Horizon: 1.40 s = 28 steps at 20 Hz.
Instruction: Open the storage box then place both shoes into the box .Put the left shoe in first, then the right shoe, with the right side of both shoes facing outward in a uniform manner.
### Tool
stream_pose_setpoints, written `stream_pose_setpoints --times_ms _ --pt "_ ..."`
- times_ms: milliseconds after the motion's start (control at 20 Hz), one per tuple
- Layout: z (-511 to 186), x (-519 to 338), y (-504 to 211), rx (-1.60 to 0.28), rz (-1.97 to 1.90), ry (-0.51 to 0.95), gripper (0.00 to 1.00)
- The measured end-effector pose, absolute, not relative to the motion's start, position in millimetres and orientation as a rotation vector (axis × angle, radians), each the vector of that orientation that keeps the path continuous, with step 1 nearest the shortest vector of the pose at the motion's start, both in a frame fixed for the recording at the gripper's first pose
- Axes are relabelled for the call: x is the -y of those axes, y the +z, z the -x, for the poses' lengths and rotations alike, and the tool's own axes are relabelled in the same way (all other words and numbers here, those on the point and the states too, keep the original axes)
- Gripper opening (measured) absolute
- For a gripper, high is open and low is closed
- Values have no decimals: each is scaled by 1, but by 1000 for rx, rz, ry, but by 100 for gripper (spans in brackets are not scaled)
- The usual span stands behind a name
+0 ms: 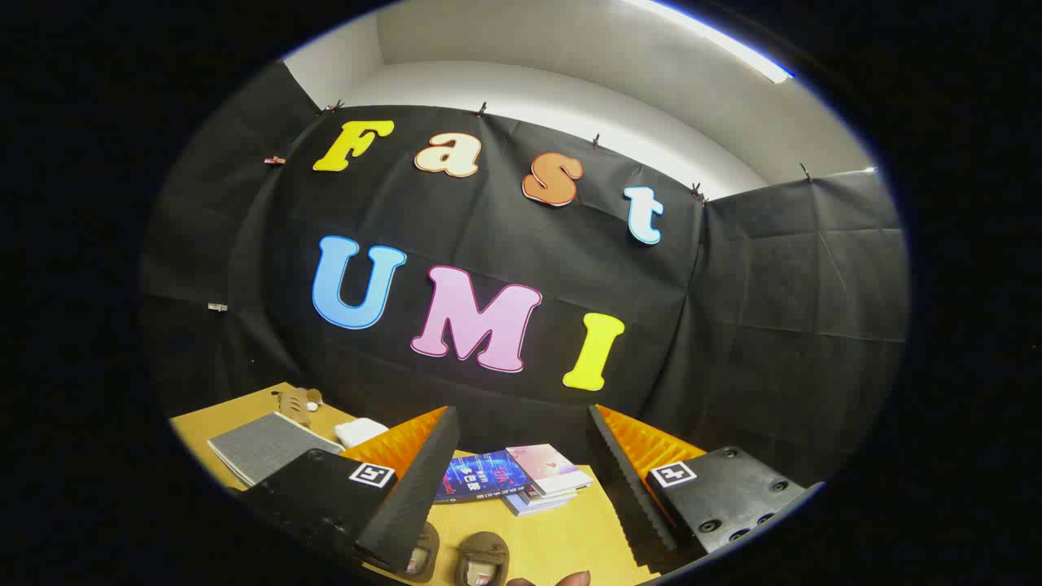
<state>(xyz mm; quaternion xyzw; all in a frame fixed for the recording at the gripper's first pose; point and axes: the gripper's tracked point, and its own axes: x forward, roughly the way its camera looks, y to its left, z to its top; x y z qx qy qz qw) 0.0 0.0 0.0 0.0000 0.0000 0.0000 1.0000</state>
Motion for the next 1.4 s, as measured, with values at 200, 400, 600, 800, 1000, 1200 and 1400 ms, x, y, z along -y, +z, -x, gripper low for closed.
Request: stream_pose_setpoints --times_ms 200,400,600,800,1000,1200,1400 --pt "0 0 0 -8 -1 -1 98" --pt "-1 2 -1 -15 14 -3 98" --pt "-2 1 1 -17 14 -1 98" --pt "-1 -1 5 -7 8 10 98" --pt "-1 -5 10 9 0 33 98" --pt "-2 -23 15 32 -2 120 98" --pt "-2 -73 -3 -44 -114 346 96"
